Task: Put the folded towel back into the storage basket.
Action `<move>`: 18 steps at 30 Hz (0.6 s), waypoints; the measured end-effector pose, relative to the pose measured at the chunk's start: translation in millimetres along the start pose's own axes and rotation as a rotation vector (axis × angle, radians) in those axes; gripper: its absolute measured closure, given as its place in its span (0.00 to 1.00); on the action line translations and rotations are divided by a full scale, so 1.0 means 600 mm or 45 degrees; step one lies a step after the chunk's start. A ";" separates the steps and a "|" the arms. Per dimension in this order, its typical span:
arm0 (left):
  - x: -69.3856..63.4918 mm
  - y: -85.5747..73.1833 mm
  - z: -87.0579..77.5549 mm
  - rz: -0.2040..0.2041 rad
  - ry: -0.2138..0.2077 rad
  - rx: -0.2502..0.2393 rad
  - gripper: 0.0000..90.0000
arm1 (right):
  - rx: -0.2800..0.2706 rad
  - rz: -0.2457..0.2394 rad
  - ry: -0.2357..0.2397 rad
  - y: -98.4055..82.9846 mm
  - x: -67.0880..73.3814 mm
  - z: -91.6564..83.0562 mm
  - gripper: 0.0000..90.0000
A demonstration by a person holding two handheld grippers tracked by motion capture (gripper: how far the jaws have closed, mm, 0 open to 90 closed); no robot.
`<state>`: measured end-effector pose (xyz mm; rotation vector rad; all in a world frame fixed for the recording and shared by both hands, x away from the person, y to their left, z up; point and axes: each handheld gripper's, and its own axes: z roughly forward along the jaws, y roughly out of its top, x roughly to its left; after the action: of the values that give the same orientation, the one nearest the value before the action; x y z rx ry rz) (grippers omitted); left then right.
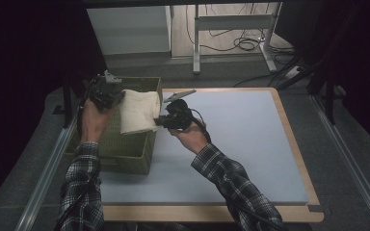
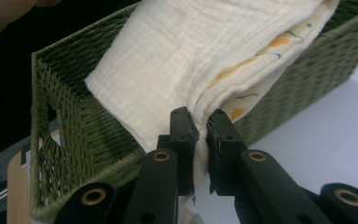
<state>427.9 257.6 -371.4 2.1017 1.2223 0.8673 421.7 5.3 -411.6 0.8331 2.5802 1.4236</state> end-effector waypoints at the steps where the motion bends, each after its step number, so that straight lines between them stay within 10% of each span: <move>1: 0.003 -0.006 0.001 -0.002 0.007 0.005 0.93 | 0.007 -0.007 0.004 0.001 0.004 0.008 0.91; 18: 0.051 -0.087 0.010 -0.047 0.049 0.082 0.92 | 0.123 -0.098 0.048 0.013 0.067 0.115 0.91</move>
<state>416.4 306.8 -405.2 2.1146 1.3211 0.8662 412.4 80.8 -436.9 0.7163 2.6964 1.3169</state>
